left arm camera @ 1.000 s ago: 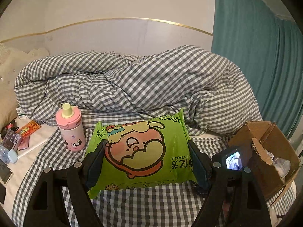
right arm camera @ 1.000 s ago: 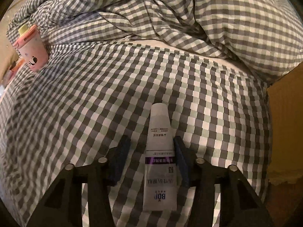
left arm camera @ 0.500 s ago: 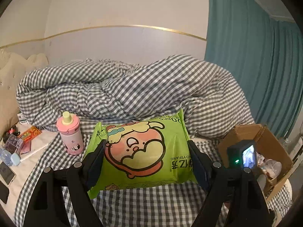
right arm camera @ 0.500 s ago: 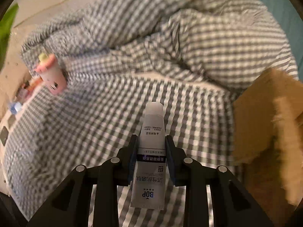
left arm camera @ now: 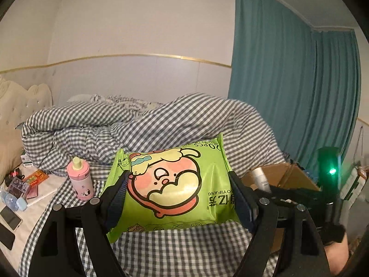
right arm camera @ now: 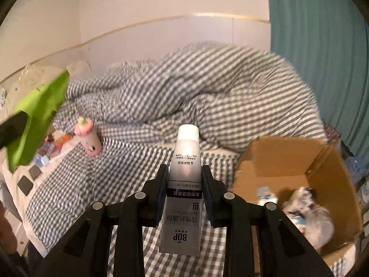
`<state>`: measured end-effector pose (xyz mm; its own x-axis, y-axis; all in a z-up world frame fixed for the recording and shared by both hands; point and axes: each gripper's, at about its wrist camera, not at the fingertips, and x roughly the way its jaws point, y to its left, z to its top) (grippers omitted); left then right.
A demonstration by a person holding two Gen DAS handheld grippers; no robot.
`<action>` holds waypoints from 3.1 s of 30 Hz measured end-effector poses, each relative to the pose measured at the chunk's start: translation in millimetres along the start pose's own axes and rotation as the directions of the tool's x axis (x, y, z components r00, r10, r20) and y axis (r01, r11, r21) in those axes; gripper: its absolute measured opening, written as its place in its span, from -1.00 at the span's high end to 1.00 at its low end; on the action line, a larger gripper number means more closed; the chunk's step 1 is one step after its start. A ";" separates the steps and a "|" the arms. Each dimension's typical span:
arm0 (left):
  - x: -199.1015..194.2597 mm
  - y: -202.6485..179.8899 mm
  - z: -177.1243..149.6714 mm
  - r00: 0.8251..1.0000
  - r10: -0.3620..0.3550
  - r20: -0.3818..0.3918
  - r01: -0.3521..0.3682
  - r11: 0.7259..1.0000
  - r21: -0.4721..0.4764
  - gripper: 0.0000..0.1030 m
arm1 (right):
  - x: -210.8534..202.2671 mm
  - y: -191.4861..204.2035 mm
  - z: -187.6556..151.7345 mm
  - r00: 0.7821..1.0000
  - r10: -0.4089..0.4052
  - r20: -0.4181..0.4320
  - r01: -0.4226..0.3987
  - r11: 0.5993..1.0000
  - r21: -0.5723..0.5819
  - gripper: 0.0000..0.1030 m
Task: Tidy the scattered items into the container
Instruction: 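Carry the snack pack and white tube over the cardboard box with both tools, then open both tools to drop the snack pack and tube into the box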
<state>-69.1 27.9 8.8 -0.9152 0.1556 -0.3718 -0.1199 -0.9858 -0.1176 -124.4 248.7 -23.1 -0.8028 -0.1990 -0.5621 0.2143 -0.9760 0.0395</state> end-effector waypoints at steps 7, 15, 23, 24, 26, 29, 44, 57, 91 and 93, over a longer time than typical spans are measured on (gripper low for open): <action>-21.6 -31.9 5.4 0.999 -0.037 0.034 0.036 0.999 0.013 -0.59 | -65.4 -21.9 7.8 0.995 -0.043 0.093 0.041 0.999 0.017 0.45; -27.6 -79.8 12.9 0.994 -0.103 0.048 0.101 0.994 0.047 -0.59 | -121.6 -61.1 8.1 0.980 -0.124 0.158 0.117 0.992 0.051 0.45; -16.0 -139.5 15.1 0.978 -0.205 0.031 0.202 0.976 0.081 -0.59 | -156.8 -111.9 -3.0 0.961 -0.222 0.163 0.207 0.973 0.101 0.45; -11.7 -148.4 14.7 0.976 -0.218 0.026 0.215 0.973 0.088 -0.59 | -160.0 -119.2 -4.7 0.959 -0.231 0.162 0.215 0.971 0.108 0.45; -3.5 -165.7 12.8 0.971 -0.238 0.013 0.236 0.967 0.100 -0.59 | -165.0 -133.4 -7.9 0.955 -0.252 0.157 0.234 0.964 0.123 0.45; 12.3 -189.3 8.8 0.964 -0.265 -0.009 0.264 0.958 0.113 -0.59 | -168.5 -155.2 -11.7 0.949 -0.277 0.148 0.257 0.956 0.141 0.45; 90.7 -267.3 -18.0 0.934 -0.325 -0.147 0.348 0.923 0.167 -0.59 | -141.7 -225.3 -35.0 0.945 -0.319 0.068 0.300 0.932 0.205 0.45; 163.2 -295.4 -57.2 0.911 -0.296 -0.286 0.358 0.913 0.196 -0.63 | -99.2 -252.8 -48.4 0.953 -0.301 0.007 0.293 0.932 0.216 0.45; 118.4 -190.1 -8.9 0.981 -0.172 -0.085 0.181 0.976 0.120 -1.00 | -23.0 -224.3 -42.6 0.939 -0.340 -0.051 0.344 0.923 0.172 -0.80; 111.8 -188.3 -6.1 0.981 -0.175 -0.081 0.184 0.976 0.119 -1.00 | -33.9 -220.2 -36.5 0.937 -0.349 -0.025 0.348 0.921 0.175 -0.88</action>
<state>-146.5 231.3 -16.3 -0.8460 0.3303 -0.4186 -0.3308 -0.9408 -0.0739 -124.1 473.6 -42.9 -0.8129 0.1566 -0.5610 -0.1794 -0.9837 -0.0147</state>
